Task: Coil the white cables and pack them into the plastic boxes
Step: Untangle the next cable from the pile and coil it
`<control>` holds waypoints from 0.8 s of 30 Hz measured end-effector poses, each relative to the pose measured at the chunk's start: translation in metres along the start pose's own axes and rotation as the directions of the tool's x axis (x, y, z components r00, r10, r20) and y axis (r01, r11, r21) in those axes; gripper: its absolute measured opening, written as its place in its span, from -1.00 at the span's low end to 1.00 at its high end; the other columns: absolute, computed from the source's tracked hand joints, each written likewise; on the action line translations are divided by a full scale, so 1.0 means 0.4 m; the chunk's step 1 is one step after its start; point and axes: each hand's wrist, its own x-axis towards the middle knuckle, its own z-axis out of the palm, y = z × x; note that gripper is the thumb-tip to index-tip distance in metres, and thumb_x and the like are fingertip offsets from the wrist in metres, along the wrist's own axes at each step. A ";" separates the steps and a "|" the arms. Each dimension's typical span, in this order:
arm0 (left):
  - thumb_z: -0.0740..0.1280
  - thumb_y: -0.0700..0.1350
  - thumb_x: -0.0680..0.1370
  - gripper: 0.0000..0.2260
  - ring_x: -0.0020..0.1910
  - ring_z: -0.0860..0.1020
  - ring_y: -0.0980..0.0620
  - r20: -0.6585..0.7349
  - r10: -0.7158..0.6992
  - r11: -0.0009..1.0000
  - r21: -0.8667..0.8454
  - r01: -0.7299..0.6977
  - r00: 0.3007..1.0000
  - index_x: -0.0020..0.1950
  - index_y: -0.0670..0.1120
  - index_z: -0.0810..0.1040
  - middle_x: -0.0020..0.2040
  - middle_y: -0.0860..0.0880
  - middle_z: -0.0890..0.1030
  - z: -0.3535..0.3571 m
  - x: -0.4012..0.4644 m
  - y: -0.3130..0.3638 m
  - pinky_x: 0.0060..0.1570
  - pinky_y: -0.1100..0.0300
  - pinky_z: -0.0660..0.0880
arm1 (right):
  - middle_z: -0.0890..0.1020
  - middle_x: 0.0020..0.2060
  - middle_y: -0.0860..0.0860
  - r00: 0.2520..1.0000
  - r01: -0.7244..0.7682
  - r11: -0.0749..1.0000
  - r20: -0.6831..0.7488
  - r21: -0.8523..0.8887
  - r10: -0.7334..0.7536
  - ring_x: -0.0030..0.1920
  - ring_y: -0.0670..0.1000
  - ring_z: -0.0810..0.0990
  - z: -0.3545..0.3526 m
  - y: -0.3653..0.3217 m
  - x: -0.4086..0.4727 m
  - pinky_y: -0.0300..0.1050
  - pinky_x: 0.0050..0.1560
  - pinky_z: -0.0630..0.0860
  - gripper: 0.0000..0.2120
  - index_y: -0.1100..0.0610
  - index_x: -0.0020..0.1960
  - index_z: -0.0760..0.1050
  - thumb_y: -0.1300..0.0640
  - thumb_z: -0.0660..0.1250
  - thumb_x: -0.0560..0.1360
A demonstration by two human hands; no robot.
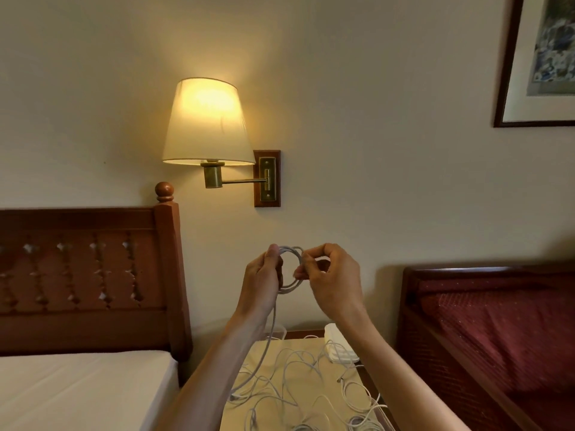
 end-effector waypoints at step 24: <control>0.07 0.03 0.69 -0.62 -0.51 0.17 0.09 0.130 -0.284 0.828 -0.466 0.311 0.950 -0.33 0.02 0.28 -0.45 0.07 0.20 -0.010 0.032 0.011 -0.32 0.14 0.12 | 0.35 0.32 0.03 0.644 0.756 0.504 0.339 -0.417 -0.685 0.27 -0.02 0.40 -0.030 0.124 -0.113 -0.19 0.17 0.42 -0.59 -0.05 0.23 0.46 0.26 0.42 0.46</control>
